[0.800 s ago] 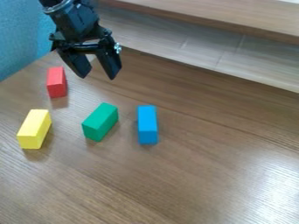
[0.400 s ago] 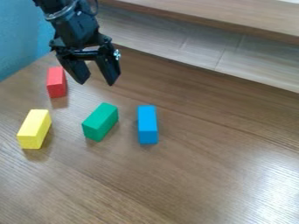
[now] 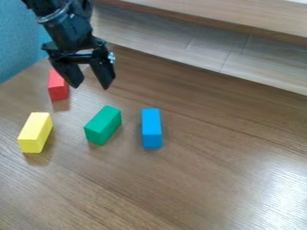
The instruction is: Put the yellow rectangular block on top of the green rectangular block
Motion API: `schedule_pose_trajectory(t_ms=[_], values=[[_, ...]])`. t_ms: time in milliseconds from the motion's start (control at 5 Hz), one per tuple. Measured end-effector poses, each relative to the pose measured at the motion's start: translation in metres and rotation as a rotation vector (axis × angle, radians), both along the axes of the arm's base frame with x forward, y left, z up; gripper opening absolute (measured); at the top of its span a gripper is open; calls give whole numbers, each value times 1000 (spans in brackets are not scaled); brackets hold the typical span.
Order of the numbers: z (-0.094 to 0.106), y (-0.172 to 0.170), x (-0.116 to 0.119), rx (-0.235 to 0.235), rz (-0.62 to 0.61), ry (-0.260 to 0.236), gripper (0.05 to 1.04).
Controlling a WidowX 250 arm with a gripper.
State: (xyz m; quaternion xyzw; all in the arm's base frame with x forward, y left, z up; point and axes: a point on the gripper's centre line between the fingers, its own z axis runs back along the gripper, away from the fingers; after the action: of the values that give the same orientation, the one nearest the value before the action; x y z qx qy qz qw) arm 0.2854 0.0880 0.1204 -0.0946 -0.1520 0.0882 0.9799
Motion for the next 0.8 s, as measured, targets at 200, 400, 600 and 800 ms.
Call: schedule_pose_trajectory(t_ms=[200,400,600,800], values=[[-10,20,-15,22,45,38,999],[-20,44,-33,54,107,74,999],[-33,61,-49,74,153,116,999],[-41,72,-58,103,193,142,999]])
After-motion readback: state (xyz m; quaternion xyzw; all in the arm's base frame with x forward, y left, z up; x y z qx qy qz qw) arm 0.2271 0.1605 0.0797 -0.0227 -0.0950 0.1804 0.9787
